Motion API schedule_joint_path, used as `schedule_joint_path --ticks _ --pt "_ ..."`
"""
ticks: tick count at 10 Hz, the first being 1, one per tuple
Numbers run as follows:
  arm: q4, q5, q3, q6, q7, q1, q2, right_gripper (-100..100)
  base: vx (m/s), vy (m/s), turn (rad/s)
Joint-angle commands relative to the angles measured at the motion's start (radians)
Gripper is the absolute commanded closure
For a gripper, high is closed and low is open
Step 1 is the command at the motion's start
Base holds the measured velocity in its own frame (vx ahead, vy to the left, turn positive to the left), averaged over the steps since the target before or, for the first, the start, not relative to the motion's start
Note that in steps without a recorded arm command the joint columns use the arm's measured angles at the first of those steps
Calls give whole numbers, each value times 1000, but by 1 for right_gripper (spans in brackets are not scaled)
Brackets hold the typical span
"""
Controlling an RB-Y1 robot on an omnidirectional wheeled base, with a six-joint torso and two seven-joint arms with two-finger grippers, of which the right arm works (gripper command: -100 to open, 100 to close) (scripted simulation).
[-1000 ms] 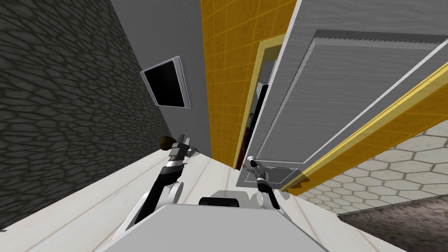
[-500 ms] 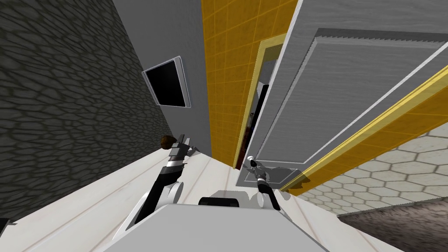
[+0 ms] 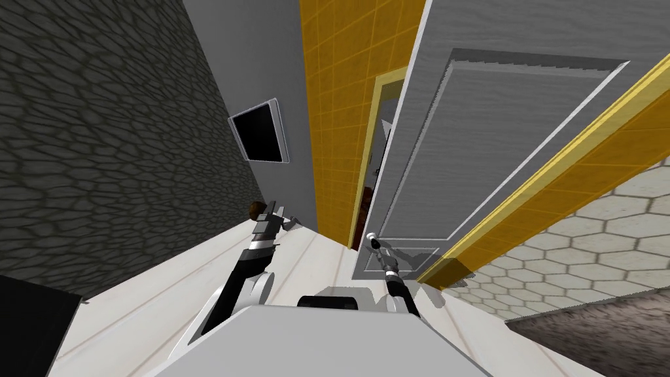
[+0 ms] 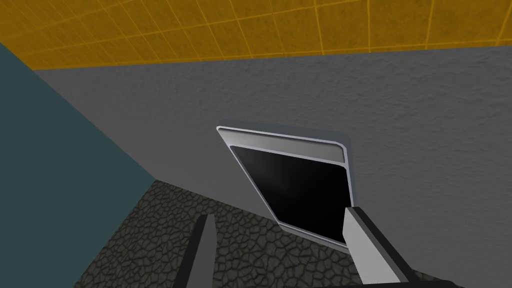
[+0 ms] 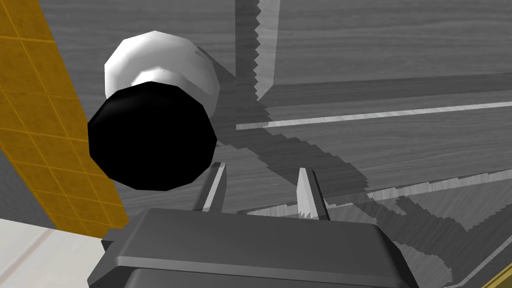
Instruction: Pull the door open
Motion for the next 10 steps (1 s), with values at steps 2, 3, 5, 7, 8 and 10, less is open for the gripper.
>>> schedule_joint_path --ticks 2,3,5,7,8,10 --pt "-36 15 33 -24 -7 10 9 -100 -47 -24 60" --pt "-36 15 33 -24 -7 10 9 -100 -67 -42 78" --pt "-41 24 56 -48 -21 20 5 -100 -71 -29 60" --pt "-46 33 77 -71 -34 28 1 -100 -109 -52 59" --pt "-46 33 77 -71 -34 28 1 -100 -67 -24 30" --pt "-50 40 94 -89 -45 35 -1 -100 -28 -19 9"
